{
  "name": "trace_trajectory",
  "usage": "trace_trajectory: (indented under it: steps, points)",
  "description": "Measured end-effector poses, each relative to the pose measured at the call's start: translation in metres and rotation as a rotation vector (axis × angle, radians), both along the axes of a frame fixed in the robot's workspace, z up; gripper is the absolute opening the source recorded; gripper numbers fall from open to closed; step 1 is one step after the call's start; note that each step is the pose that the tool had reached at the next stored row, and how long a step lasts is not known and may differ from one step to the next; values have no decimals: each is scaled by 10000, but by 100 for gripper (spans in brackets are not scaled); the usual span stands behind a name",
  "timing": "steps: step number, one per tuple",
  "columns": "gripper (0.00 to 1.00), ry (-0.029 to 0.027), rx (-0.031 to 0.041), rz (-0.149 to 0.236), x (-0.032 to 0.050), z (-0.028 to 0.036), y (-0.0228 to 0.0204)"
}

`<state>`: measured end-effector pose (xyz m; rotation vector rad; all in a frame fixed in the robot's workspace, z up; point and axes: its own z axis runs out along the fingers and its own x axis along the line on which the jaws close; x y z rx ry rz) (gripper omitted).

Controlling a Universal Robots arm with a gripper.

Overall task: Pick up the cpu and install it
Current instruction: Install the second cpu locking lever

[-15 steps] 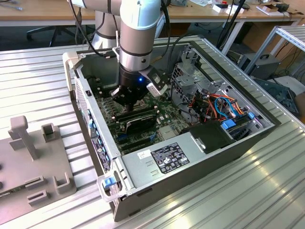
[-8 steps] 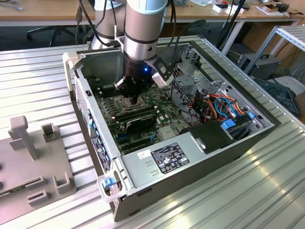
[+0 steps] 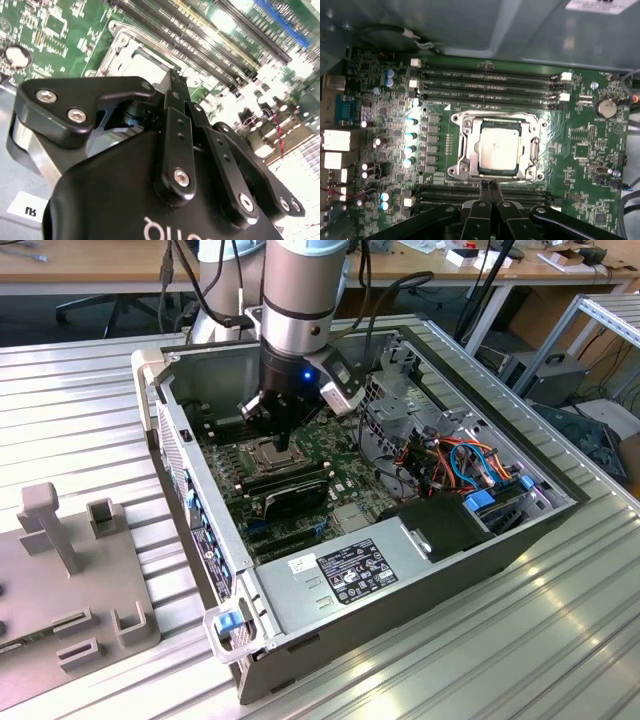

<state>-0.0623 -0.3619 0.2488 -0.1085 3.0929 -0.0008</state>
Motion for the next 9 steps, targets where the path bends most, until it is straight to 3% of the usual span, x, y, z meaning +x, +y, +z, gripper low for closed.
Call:
trace_trajectory:
  steps: [3,9]
  points:
    - [11,1,-2,0,0,22,64]
    - [11,18,0,1,42,52,72]
